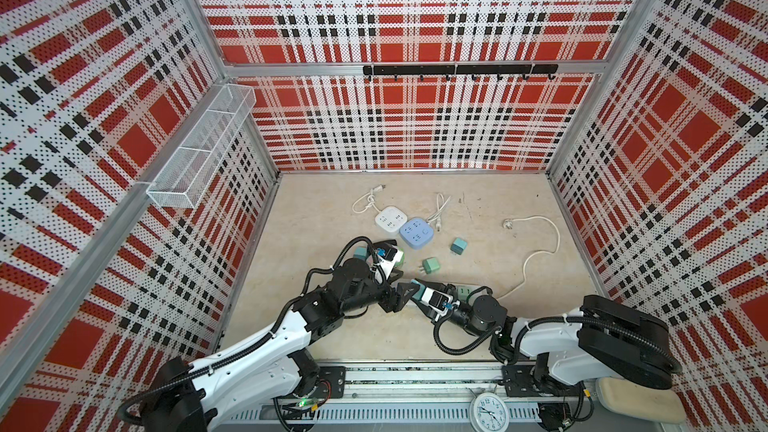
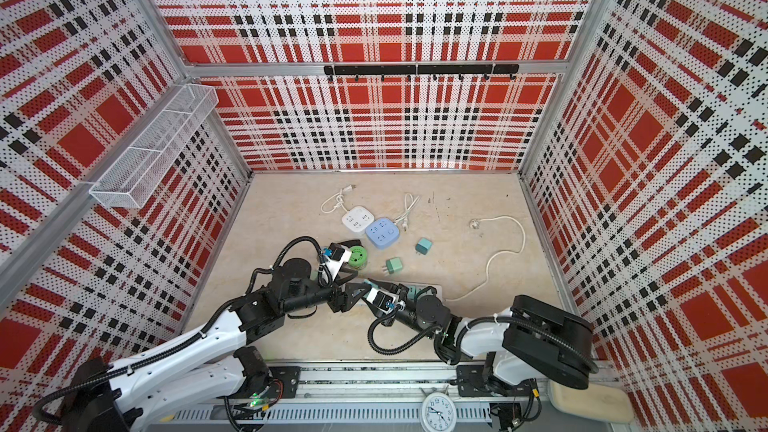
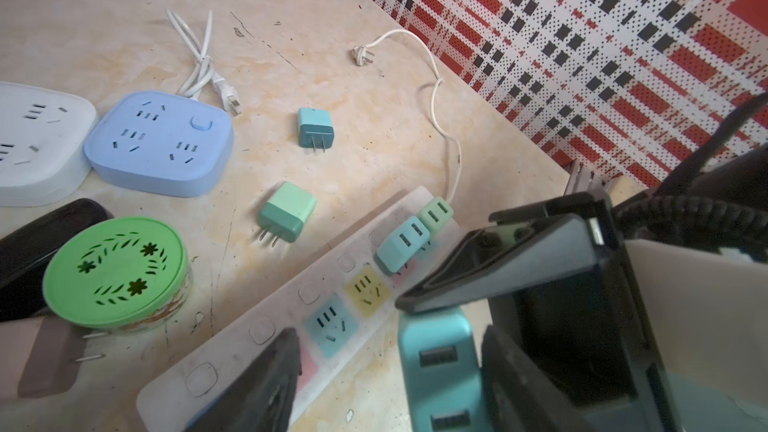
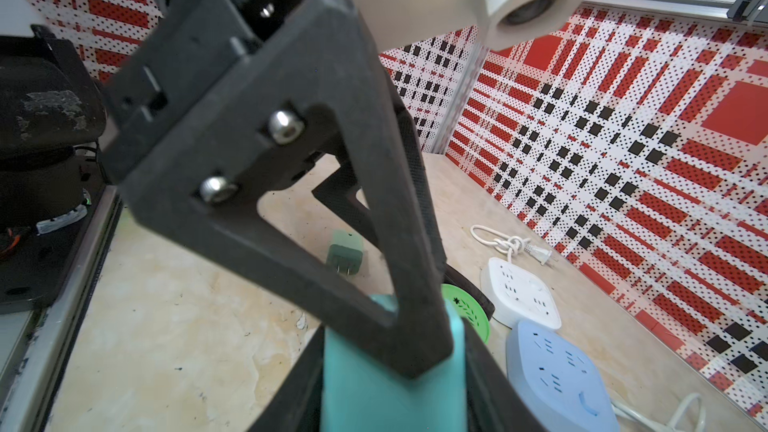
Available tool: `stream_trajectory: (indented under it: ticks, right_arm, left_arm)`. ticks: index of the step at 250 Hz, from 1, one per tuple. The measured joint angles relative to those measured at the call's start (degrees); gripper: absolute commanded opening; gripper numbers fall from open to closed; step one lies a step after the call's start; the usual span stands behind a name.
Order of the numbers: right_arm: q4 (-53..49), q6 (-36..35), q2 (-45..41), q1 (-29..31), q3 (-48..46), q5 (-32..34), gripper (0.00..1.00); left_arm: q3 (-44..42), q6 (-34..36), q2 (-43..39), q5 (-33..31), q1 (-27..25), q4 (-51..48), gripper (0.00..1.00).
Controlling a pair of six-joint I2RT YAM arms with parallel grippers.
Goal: Insert the plug
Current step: 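Close the left gripper on the teal adapter while the right gripper holds it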
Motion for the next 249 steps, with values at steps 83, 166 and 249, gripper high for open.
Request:
stream_trajectory:
  ticks: [83,166,249]
  right_arm:
    - [-0.6,-0.3,-1.2,0.2,0.0,0.2,0.03]
    - [-0.7,-2.4,-1.1,0.2,0.1,2.9,0.54]
    - [-1.5,1.9,-8.6,0.6,-2.9,5.4,1.00]
  left_arm:
    - [0.3,1.1,1.7,3.2,-0.8,0.6,0.51]
    - [1.2,-0.2,2.9,4.4,-1.0,0.9,0.00]
    - [1.3,5.0,1.9,4.6,4.8,0.2,0.00]
